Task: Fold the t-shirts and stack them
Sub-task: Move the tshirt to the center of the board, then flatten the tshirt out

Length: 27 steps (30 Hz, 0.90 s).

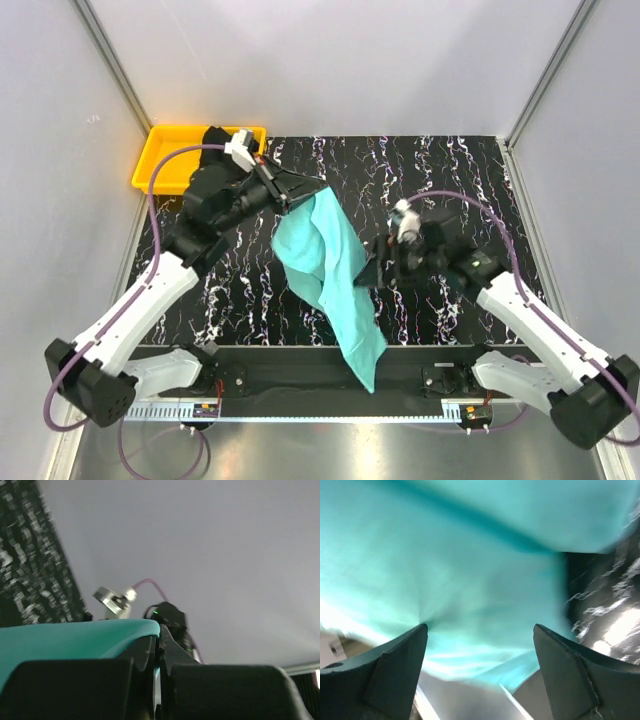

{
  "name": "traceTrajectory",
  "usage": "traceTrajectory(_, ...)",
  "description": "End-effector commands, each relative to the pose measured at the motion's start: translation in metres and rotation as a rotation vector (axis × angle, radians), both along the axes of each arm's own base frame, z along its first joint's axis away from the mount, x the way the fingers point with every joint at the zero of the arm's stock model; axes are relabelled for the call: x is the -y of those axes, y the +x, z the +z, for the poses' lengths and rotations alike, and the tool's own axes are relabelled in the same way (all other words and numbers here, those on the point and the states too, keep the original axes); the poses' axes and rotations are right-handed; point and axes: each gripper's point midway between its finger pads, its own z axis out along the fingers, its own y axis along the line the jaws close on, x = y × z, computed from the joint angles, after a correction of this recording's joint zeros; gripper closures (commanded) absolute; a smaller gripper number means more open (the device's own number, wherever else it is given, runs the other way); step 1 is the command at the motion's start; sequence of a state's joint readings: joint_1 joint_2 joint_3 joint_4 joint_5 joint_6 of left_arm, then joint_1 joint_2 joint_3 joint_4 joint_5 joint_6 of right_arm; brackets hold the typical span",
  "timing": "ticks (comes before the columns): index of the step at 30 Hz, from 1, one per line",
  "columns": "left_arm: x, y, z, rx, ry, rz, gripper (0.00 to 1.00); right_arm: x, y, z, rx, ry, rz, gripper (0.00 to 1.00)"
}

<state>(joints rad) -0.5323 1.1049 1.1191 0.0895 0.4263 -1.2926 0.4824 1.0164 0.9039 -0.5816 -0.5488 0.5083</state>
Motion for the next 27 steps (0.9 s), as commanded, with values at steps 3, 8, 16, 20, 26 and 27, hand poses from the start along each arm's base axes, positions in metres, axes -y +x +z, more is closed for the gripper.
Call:
traceTrajectory(3,0.005,0.012,0.0,0.056,0.079,0.03,1.0,-0.03,-0.064,-0.03,-0.021,-0.143,0.149,0.05)
traceTrajectory(8,0.014,0.014,0.011,0.068,0.07,-0.011,1.0,-0.03,-0.074,-0.029,0.099,-0.165,0.127,0.05)
traceTrajectory(16,0.014,0.005,0.022,0.074,0.048,-0.038,1.0,-0.013,-0.028,-0.05,0.235,-0.339,-0.143,0.03)
traceTrajectory(20,0.013,0.001,0.025,0.069,0.038,-0.045,1.0,-0.018,0.003,-0.039,0.332,-0.244,-0.314,0.06)
traceTrajectory(26,0.016,0.001,0.024,0.051,0.033,-0.067,1.0,-0.073,-0.004,-0.025,0.474,-0.157,-0.186,0.07)
traceTrajectory(27,0.016,0.0,0.026,0.052,0.031,-0.068,1.0,-0.079,-0.005,-0.02,0.501,-0.154,-0.187,0.07)
